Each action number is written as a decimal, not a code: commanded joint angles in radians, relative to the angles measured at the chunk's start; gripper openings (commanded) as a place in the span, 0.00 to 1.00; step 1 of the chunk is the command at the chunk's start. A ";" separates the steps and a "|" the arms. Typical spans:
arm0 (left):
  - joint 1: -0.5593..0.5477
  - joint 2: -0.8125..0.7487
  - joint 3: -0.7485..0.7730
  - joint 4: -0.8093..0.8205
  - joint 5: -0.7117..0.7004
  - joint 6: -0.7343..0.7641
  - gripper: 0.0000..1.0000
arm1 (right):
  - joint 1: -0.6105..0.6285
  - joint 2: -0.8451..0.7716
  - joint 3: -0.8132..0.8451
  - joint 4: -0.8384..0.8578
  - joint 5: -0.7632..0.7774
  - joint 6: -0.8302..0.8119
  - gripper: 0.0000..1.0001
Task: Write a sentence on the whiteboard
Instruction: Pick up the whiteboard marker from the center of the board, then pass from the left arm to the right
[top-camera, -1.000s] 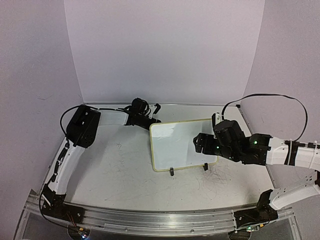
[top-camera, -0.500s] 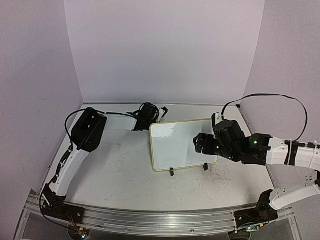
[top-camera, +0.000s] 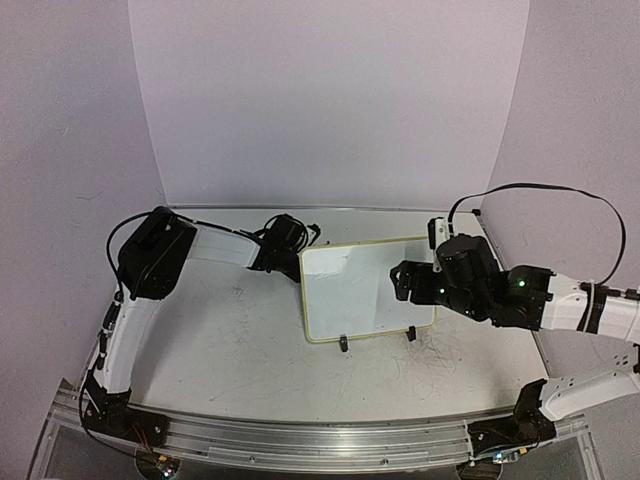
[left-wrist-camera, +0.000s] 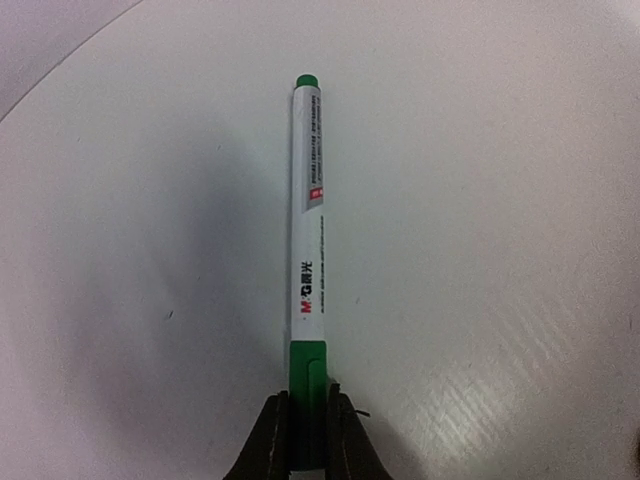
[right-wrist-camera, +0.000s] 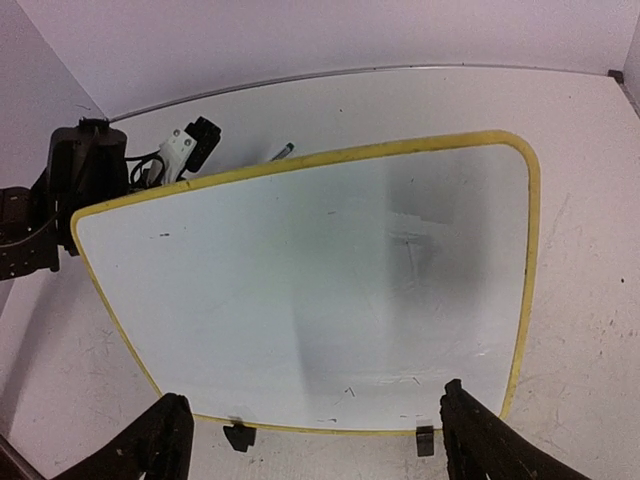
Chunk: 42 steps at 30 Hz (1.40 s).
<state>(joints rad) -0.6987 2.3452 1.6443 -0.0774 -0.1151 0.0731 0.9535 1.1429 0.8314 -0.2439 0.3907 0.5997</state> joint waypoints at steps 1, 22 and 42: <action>0.049 -0.100 -0.139 -0.134 -0.054 -0.106 0.00 | 0.000 -0.059 0.052 0.023 0.032 -0.095 0.89; 0.116 -0.822 -0.530 -0.174 0.045 -0.382 0.00 | 0.000 -0.214 0.020 -0.018 -0.085 -0.097 0.98; -0.042 -1.282 -0.608 -0.203 0.663 -0.372 0.00 | -0.105 0.194 0.470 0.101 -1.075 -0.122 0.98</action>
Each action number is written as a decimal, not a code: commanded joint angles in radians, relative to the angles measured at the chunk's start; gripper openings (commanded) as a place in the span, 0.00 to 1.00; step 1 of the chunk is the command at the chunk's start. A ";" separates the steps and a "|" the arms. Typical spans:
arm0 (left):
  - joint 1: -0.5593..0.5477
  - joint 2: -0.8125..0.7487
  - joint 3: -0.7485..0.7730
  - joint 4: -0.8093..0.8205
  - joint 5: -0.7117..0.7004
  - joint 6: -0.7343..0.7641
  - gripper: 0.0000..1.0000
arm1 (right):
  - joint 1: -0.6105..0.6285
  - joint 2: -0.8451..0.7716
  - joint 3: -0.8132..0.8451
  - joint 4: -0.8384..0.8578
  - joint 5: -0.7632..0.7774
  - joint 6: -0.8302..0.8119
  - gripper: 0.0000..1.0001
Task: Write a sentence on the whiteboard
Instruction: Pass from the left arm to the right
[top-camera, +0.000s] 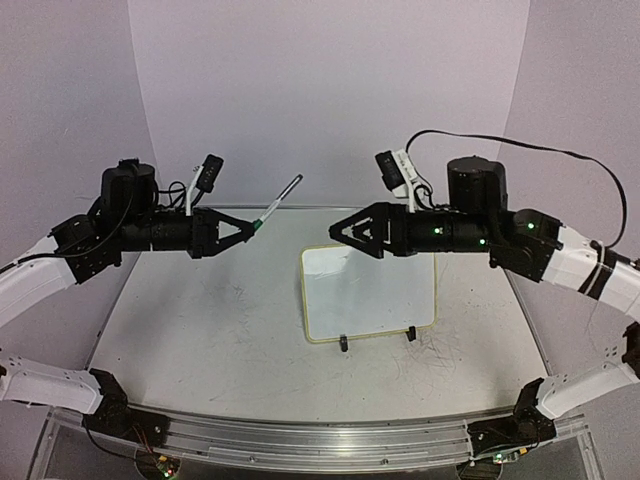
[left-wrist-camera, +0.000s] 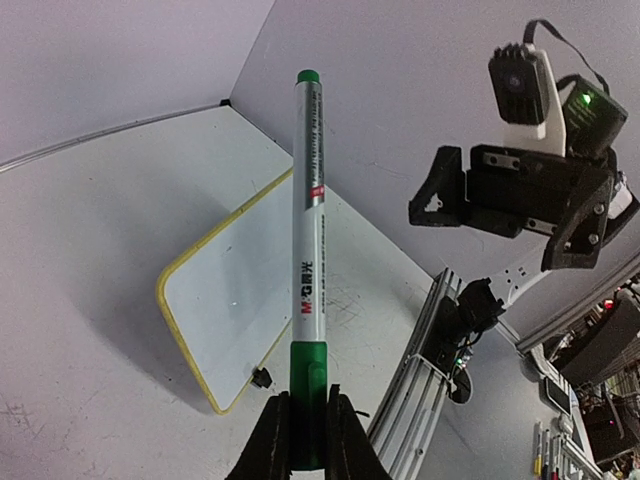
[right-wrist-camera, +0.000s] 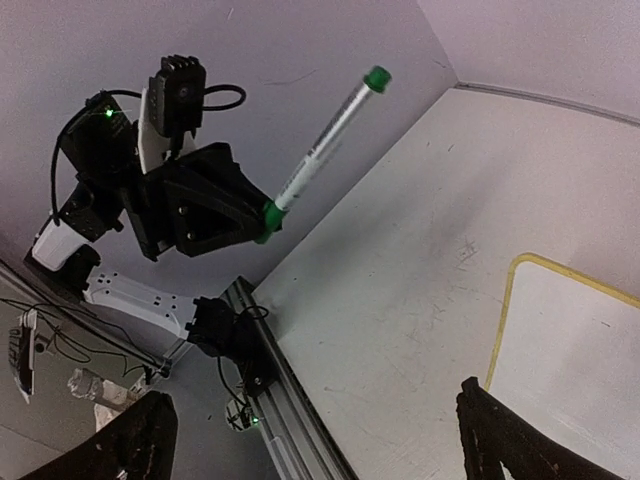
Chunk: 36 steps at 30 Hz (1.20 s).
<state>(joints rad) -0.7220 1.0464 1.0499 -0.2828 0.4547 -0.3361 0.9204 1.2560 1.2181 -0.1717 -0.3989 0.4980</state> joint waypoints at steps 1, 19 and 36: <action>-0.022 0.023 -0.017 0.003 0.103 0.048 0.00 | -0.090 0.115 0.100 0.029 -0.344 -0.030 0.98; -0.027 0.162 0.024 -0.047 0.302 0.195 0.00 | -0.194 0.440 0.294 0.024 -0.746 -0.153 0.83; -0.027 0.220 0.053 -0.055 0.297 0.248 0.00 | -0.153 0.499 0.214 0.130 -0.859 -0.132 0.53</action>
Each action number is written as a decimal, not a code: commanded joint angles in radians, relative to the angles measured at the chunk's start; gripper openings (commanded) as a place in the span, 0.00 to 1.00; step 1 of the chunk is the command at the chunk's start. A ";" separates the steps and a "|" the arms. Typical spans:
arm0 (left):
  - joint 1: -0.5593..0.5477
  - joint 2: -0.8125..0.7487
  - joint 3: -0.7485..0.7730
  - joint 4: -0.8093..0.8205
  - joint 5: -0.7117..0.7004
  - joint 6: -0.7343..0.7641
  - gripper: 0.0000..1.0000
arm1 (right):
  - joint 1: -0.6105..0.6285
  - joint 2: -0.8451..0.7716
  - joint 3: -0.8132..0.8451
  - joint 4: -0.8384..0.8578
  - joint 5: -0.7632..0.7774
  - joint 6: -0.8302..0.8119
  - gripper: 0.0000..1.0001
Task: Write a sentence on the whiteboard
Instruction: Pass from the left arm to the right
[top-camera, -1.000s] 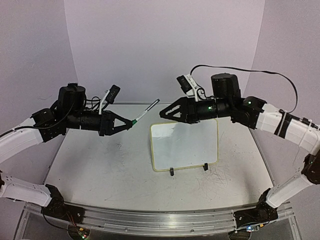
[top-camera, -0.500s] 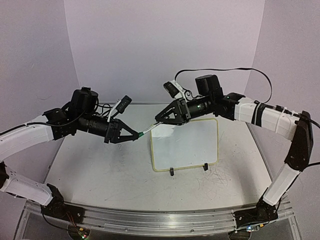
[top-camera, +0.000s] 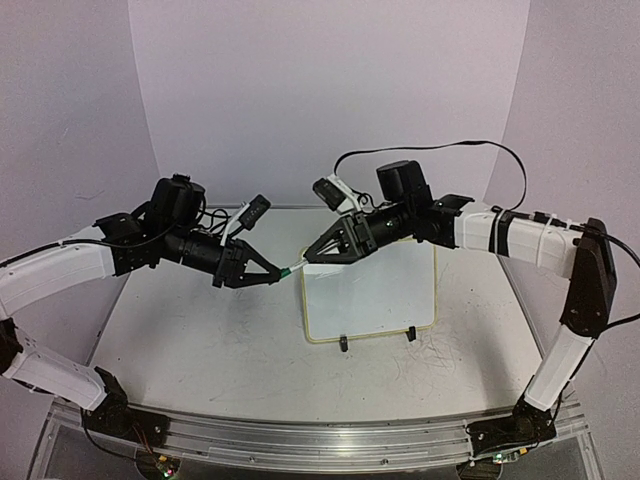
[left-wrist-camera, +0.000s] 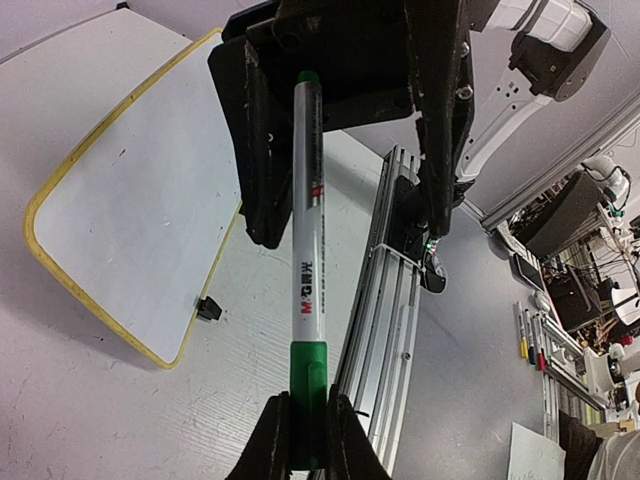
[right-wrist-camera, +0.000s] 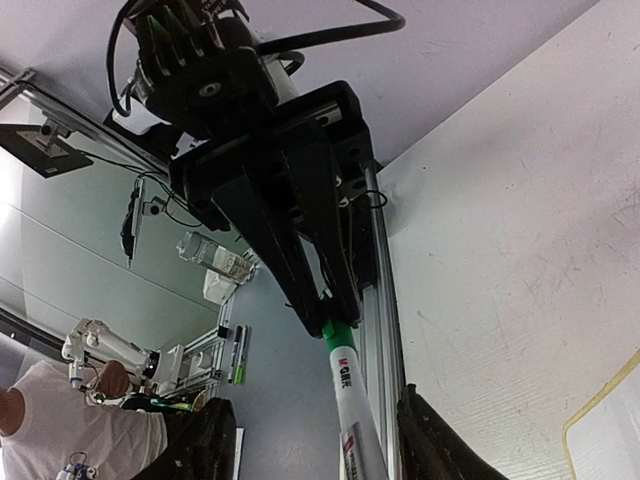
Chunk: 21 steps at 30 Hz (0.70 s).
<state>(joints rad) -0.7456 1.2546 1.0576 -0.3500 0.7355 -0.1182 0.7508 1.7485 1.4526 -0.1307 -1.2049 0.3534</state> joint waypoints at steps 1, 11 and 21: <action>-0.003 0.012 0.048 0.012 0.014 0.031 0.00 | 0.019 0.007 -0.026 0.096 -0.055 0.018 0.50; -0.003 0.019 0.051 0.014 0.021 0.036 0.00 | 0.024 0.012 -0.090 0.301 -0.054 0.156 0.28; -0.003 0.016 0.046 0.014 0.025 0.026 0.00 | 0.024 0.011 -0.117 0.342 -0.051 0.183 0.00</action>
<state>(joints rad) -0.7475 1.2677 1.0657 -0.3508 0.7654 -0.1019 0.7631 1.7575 1.3382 0.1235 -1.2243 0.5204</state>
